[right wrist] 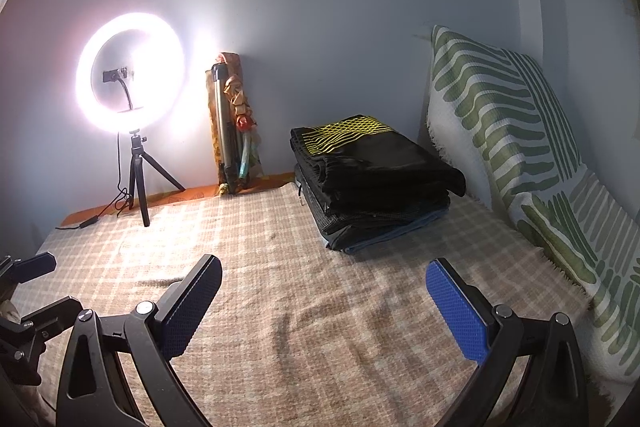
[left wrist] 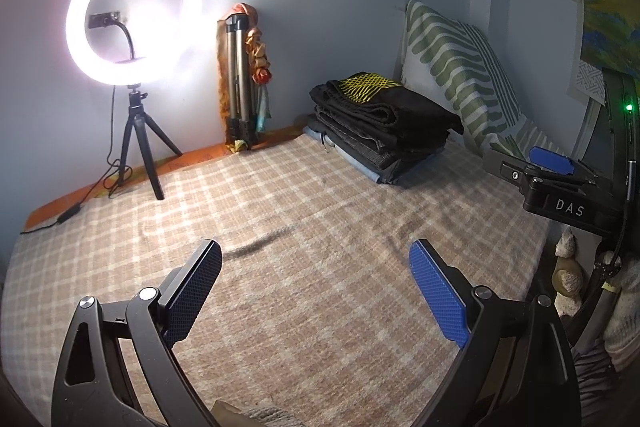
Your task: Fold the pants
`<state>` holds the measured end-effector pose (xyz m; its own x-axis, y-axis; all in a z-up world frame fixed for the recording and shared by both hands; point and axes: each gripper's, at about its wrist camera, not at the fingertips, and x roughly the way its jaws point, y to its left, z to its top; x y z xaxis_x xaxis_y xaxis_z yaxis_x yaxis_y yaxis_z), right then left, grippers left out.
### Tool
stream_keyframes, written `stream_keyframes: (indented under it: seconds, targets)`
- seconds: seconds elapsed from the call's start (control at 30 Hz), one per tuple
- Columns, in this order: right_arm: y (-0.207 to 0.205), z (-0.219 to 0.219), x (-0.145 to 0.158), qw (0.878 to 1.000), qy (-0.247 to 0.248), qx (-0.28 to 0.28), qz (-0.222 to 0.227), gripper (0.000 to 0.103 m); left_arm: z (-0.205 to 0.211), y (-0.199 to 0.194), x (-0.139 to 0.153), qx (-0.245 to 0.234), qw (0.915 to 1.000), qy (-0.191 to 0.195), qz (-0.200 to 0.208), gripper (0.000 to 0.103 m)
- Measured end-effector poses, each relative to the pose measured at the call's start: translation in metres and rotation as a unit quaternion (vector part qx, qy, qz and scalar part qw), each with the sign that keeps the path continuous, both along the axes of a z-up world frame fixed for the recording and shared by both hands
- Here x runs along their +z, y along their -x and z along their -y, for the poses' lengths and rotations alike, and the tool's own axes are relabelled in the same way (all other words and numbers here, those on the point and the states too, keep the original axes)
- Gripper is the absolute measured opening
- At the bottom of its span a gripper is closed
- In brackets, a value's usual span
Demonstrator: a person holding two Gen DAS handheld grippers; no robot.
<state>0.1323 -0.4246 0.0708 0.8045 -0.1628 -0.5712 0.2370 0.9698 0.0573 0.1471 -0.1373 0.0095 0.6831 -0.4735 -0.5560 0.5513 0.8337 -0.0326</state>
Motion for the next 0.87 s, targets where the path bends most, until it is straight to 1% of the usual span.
stream_keyframes:
  seconds: [0.5,0.73,0.87]
  targets:
    - [-0.0001,-0.0004,0.0006,1.000,0.001,0.002,0.002,0.103,0.0011,0.0000,-0.0011,-0.002,1.0000,0.000,-0.001,0.095]
    - [-0.0005,-0.0022,0.0008,1.000,-0.001,0.003,0.002,0.103,0.0015,0.0048,-0.0012,-0.007,0.9999,0.003,0.013,0.095]
    - [-0.0014,-0.0047,0.0008,1.000,-0.002,0.004,0.001,0.103,-0.0013,0.0041,-0.0005,-0.004,0.9999,0.005,0.012,0.095]
